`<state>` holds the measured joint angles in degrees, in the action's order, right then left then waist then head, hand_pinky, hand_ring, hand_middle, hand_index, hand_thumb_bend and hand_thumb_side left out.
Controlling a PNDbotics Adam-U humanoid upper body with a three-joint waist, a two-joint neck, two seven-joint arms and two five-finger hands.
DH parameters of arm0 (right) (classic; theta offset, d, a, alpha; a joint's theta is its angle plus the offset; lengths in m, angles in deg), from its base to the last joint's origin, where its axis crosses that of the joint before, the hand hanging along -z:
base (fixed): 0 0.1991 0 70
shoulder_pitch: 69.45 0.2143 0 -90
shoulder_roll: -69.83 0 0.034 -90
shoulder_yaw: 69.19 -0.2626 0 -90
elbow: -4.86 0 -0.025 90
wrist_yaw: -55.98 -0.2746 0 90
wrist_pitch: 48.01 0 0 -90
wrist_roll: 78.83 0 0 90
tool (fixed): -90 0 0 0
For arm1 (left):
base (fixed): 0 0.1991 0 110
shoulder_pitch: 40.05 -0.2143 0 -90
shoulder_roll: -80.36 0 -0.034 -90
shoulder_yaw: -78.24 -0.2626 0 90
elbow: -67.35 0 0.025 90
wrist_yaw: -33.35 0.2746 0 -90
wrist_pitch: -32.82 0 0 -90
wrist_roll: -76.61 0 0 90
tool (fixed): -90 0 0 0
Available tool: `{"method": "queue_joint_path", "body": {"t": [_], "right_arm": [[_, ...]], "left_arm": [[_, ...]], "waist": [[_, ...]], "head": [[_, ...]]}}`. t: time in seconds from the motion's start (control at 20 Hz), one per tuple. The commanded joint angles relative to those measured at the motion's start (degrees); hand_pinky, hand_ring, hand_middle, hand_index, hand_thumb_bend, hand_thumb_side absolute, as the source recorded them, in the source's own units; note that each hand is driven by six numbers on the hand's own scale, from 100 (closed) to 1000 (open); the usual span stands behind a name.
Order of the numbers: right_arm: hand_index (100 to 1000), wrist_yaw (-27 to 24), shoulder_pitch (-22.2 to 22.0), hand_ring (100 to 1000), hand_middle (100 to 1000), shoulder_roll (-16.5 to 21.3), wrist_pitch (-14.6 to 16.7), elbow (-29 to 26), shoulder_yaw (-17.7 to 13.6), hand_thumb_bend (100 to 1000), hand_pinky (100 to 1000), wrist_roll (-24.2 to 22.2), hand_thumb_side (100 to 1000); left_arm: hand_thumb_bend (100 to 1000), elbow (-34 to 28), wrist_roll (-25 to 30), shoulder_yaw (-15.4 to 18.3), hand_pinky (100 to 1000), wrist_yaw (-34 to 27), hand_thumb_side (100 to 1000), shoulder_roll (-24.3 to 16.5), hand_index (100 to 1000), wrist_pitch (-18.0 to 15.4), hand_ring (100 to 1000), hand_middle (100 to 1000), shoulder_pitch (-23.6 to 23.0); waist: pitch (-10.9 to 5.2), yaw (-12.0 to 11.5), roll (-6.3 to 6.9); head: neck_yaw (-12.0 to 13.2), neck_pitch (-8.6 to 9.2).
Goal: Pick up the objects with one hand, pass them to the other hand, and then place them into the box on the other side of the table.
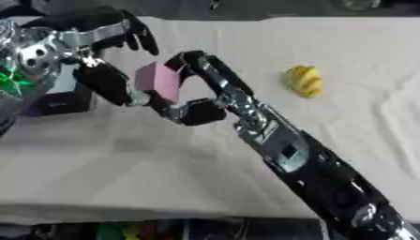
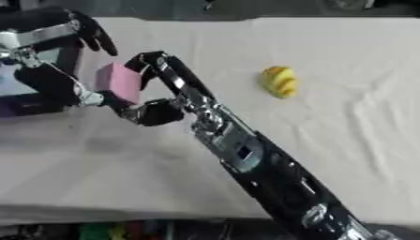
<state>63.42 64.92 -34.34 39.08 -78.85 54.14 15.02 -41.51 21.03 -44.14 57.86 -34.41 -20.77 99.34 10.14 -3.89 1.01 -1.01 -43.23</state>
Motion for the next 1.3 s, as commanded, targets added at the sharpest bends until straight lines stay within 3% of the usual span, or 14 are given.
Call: {"method": "queue_joint_path", "body": {"t": [0.05, 0.15, 0.2, 0.7, 1.3], "right_arm": [[518, -0.23, 1.23, 538, 518, 0.21, 0.07, -1.83, -0.01, 280, 768, 0.0, 100], [519, -0.27, 1.27, 538, 522, 0.24, 0.1, -2.11, 0.12, 279, 765, -0.13, 100], [519, -0.26, 1.3, 539, 523, 0.27, 0.17, -2.39, 0.21, 231, 764, -0.32, 100], [519, -0.29, 1.32, 539, 527, 0.46, 0.2, -4.58, 0.45, 232, 766, -1.59, 100], [518, -0.75, 1.15, 538, 529, 0.56, 0.05, -4.87, 0.5, 232, 766, -1.51, 100]], "left_arm": [[524, -0.16, 7.22, 0.33, 833, 0.05, 174, -0.8, 773, 6.58, 791, 750, 0.67], [526, 0.0, 7.65, 0.18, 834, 0.41, 162, -0.85, 773, 6.32, 791, 751, 0.7], [522, 0.1, 7.81, 0.12, 834, 0.58, 162, -0.86, 773, 6.23, 791, 750, 0.69], [457, -0.01, 6.92, -0.08, 825, 0.23, 165, -0.53, 756, 6.48, 783, 730, 0.64], [268, -0.31, 3.82, -0.19, 797, -1.21, 140, -0.25, 644, 7.04, 738, 647, 0.63]], "waist": [[-0.12, 0.03, 0.72], [-0.11, 0.01, 0.73], [-0.11, 0.02, 0.73], [0.0, -0.03, 0.81], [0.26, -0.1, 0.88]], "head": [[-0.12, 0.31], [-0.13, 0.44], [-0.14, 0.59], [-0.58, 1.28], [-0.72, 1.3]]}}
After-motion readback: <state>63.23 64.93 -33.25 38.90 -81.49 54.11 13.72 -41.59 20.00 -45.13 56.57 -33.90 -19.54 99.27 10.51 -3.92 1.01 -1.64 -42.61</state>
